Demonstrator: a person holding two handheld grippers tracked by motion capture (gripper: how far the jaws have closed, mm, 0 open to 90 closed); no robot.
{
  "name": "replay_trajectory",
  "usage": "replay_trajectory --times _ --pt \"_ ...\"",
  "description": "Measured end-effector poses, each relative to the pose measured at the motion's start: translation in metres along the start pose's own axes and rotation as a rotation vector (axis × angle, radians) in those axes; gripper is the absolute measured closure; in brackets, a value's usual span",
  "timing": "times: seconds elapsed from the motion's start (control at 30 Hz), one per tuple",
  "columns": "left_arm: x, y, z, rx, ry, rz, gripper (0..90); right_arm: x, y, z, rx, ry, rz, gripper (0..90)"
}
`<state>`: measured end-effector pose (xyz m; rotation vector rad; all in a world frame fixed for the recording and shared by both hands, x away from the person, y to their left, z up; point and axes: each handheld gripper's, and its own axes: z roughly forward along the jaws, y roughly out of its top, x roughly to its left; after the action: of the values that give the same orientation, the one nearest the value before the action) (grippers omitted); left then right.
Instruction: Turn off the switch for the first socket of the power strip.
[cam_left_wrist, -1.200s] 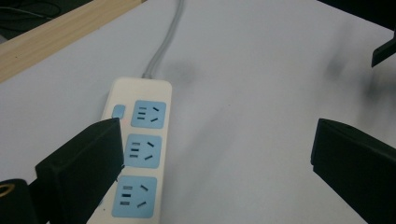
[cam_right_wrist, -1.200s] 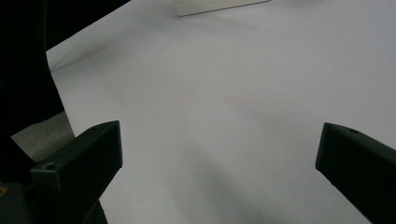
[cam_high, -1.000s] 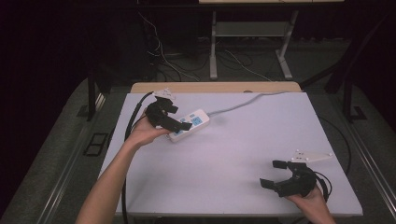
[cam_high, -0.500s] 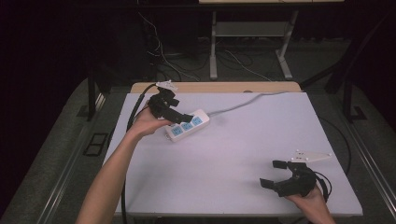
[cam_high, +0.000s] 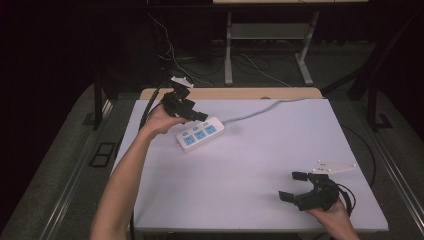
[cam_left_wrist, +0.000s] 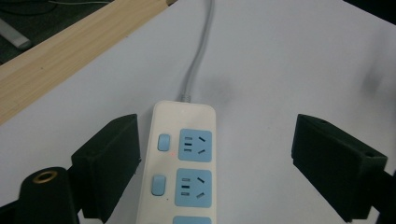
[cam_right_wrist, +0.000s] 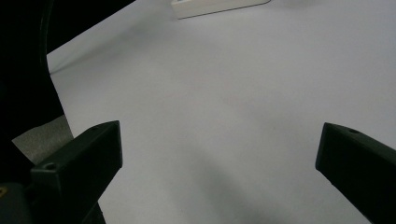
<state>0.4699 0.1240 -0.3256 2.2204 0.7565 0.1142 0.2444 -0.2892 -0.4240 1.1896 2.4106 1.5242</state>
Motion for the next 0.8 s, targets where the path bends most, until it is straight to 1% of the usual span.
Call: replay_trajectory --times 0.07,0.17,0.27,0.37,0.47,0.5,0.67,0.73,0.8 --pt "0.003 0.002 0.002 0.000 0.006 -0.007 18.1 0.000 0.000 0.000 0.000 0.001 0.000 0.3" --pt "0.007 0.005 0.006 -0.014 0.009 -0.029 26.9 0.000 0.000 0.000 0.001 0.002 0.000 0.3" --pt "0.009 0.007 0.011 -0.011 0.017 -0.034 34.9 0.000 0.000 0.000 0.002 0.003 -0.001 0.3" --pt "0.012 0.008 0.015 -0.021 0.021 -0.041 46.4 0.000 0.000 0.000 0.002 0.003 -0.001 0.3" --pt "0.016 0.007 0.019 -0.036 0.023 -0.062 55.4 0.000 0.000 0.000 0.002 0.004 -0.002 0.3" --pt "0.017 0.007 0.020 -0.032 0.029 -0.062 57.9 0.000 0.000 0.000 0.002 0.004 -0.002 0.3" --pt "0.024 0.004 0.028 -0.025 0.032 -0.100 67.9 0.000 0.000 0.000 0.003 0.004 -0.003 0.3" --pt "0.026 0.002 0.031 -0.020 0.038 -0.111 73.7 0.000 0.000 0.000 0.004 0.005 -0.004 0.3" --pt "0.029 0.001 0.033 -0.029 0.047 -0.125 80.1 0.000 0.000 0.001 0.005 0.003 -0.005 0.3"
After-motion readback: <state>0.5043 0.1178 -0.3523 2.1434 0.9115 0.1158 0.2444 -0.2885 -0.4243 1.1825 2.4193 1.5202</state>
